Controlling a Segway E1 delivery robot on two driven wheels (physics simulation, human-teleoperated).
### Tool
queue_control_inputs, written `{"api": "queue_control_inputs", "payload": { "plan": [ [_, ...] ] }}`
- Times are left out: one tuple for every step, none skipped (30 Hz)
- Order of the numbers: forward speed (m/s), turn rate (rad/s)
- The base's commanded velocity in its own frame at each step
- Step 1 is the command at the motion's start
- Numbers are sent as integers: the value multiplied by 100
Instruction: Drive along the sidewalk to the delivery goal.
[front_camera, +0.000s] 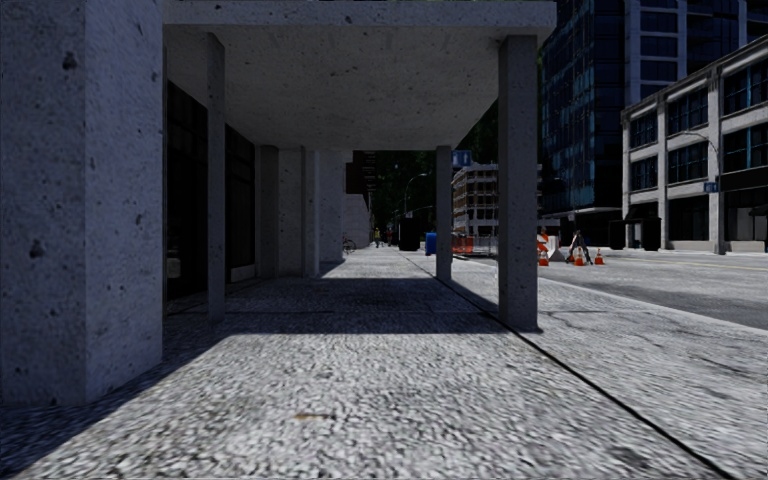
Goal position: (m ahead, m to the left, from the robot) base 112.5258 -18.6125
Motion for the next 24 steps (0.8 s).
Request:
{"api": "queue_control_inputs", "payload": {
  "plan": [
    [200,0],
    [200,0],
    [200,0],
    [200,0],
    [200,0],
    [200,0],
    [200,0],
    [200,0],
    [200,0],
    [200,0],
    [200,0],
    [200,0],
    [200,0],
    [200,0],
    [200,0],
    [200,0],
    [200,0],
    [200,0],
    [200,0],
    [200,0],
    [200,0],
    [200,0],
    [200,0],
    [200,0]
  ]
}}
